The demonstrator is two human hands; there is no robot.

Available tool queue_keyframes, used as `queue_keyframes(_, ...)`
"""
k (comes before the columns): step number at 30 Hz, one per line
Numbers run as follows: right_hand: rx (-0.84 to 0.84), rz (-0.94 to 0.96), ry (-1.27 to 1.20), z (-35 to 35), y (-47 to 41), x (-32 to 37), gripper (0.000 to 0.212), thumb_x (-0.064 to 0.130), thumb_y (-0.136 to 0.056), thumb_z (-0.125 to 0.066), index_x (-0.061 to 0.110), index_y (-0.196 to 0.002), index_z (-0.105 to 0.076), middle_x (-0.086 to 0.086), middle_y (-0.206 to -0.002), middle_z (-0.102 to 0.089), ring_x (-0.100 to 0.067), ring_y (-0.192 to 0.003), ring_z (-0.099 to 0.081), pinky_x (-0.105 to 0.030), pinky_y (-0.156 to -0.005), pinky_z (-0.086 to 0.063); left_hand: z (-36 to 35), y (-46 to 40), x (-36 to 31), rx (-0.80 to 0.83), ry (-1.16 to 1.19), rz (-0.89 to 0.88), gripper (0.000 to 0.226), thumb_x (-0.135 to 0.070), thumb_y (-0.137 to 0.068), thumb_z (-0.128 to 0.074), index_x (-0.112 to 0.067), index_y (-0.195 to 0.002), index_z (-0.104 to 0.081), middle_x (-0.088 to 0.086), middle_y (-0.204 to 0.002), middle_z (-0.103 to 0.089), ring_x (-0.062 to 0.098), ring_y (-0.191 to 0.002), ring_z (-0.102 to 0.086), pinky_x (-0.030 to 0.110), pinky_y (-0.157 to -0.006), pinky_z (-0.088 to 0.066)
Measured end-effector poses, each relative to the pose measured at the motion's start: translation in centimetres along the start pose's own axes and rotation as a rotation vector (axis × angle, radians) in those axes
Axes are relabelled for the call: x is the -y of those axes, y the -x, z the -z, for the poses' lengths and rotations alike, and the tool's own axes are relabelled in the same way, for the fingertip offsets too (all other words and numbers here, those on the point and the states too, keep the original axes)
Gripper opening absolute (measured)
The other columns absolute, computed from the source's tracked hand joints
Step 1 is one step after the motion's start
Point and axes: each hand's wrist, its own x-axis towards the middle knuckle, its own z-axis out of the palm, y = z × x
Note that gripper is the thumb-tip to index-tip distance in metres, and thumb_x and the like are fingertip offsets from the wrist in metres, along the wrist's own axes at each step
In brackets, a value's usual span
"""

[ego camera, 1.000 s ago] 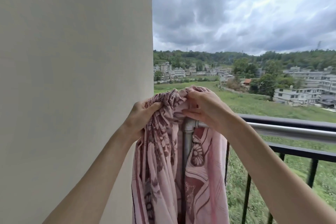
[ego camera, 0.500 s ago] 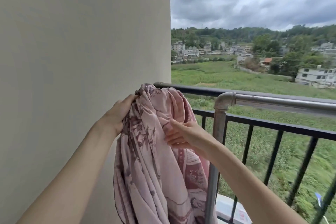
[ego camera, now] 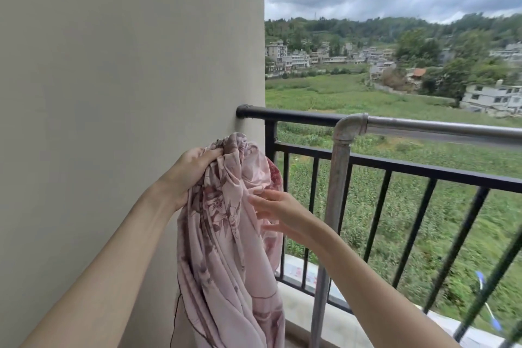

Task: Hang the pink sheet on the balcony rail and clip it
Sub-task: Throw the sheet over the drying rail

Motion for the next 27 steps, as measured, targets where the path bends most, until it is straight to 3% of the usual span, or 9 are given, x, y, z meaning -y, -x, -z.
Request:
queue_keyframes(4,-0.201,0.019,0.026,-0.6,-0.4,-1.3,0.015,0.015,-0.082,-0.067,0.006,-0.093,-0.072,-0.016,-0.097,-0.070,-0.017,-0.084,-0.059,-0.039,-0.093,-0.048,0.5,0.5,0.9,0.015,-0.016,-0.024,0.018,-0.017,-0.095,-0.045,-0.005,-0.092,-0.058,0.006,-0.069,-0.068,0.013,-0.059,-0.065,0.020,-0.051,-0.051)
queue_keyframes(7,-0.347,0.047,-0.016,-0.3,0.2,-2.4,0.015,0.024,-0.085,-0.065,0.011,-0.092,-0.068,-0.002,-0.090,-0.066,-0.014,-0.086,-0.059,-0.029,-0.080,-0.048,1.2,0.9,1.2,-0.016,-0.012,-0.053,0.016,-0.015,-0.096,-0.045,-0.007,-0.092,-0.058,0.001,-0.066,-0.069,0.010,-0.059,-0.065,0.017,-0.050,-0.050)
queue_keyframes(10,-0.422,-0.012,-0.084,0.5,0.6,-4.4,0.039,0.042,-0.090,-0.052,0.013,-0.117,-0.053,-0.001,-0.109,-0.061,-0.011,-0.095,-0.059,-0.027,-0.079,-0.046,2.0,1.6,1.6,-0.023,0.012,-0.056,0.016,-0.015,-0.095,-0.045,-0.008,-0.093,-0.059,0.000,-0.067,-0.070,0.009,-0.060,-0.066,0.017,-0.052,-0.051)
queue_keyframes(13,-0.352,-0.107,-0.031,0.5,0.6,-6.1,0.076,0.057,-0.084,-0.051,0.018,-0.144,-0.026,-0.006,-0.142,-0.043,-0.019,-0.123,-0.047,-0.040,-0.096,-0.039,2.2,2.0,2.2,-0.019,-0.002,-0.051,0.016,-0.017,-0.094,-0.046,-0.007,-0.095,-0.058,0.004,-0.073,-0.069,0.011,-0.063,-0.066,0.019,-0.055,-0.052)
queue_keyframes(17,-0.566,-0.271,-0.112,0.4,1.0,-8.4,0.096,0.054,-0.071,-0.071,0.007,-0.143,-0.026,-0.012,-0.146,-0.034,-0.028,-0.130,-0.039,-0.044,-0.103,-0.036,2.2,2.4,2.6,-0.011,0.011,-0.067,0.018,-0.017,-0.095,-0.044,-0.010,-0.090,-0.060,0.000,-0.070,-0.070,0.010,-0.063,-0.067,0.018,-0.055,-0.052)
queue_keyframes(19,-0.451,-0.449,-0.298,0.2,1.5,-9.8,0.069,0.049,-0.071,-0.073,0.004,-0.120,-0.055,-0.009,-0.115,-0.062,-0.026,-0.105,-0.058,-0.041,-0.088,-0.047,2.3,2.6,2.8,-0.003,0.012,-0.072,0.019,-0.017,-0.096,-0.044,-0.011,-0.089,-0.061,0.000,-0.070,-0.071,0.011,-0.064,-0.067,0.019,-0.056,-0.052)
queue_keyframes(21,-0.362,-0.489,-0.342,-0.4,1.7,-10.1,0.028,0.031,-0.080,-0.070,0.007,-0.094,-0.064,-0.004,-0.085,-0.065,-0.019,-0.080,-0.060,-0.033,-0.072,-0.049,2.4,2.7,2.9,-0.019,0.020,-0.062,0.019,-0.017,-0.096,-0.044,-0.011,-0.089,-0.061,0.000,-0.070,-0.071,0.012,-0.065,-0.067,0.019,-0.055,-0.052)
queue_keyframes(24,-0.401,-0.363,-0.349,-0.5,1.3,-8.1,0.014,0.014,-0.086,-0.061,0.007,-0.097,-0.067,-0.004,-0.082,-0.064,-0.014,-0.073,-0.058,-0.030,-0.067,-0.047,2.7,2.5,3.7,-0.067,0.020,-0.048,0.018,-0.018,-0.095,-0.045,-0.009,-0.092,-0.060,0.003,-0.073,-0.070,0.012,-0.064,-0.067,0.019,-0.057,-0.053)
queue_keyframes(27,-0.366,-0.207,-0.373,0.5,2.1,-3.7,0.018,0.016,-0.090,-0.058,0.011,-0.104,-0.068,-0.003,-0.093,-0.067,-0.013,-0.082,-0.058,-0.040,-0.085,-0.049,3.3,2.0,5.1,-0.163,0.025,-0.015,0.017,-0.017,-0.095,-0.047,-0.006,-0.098,-0.059,0.006,-0.077,-0.069,0.011,-0.064,-0.067,0.020,-0.059,-0.054)
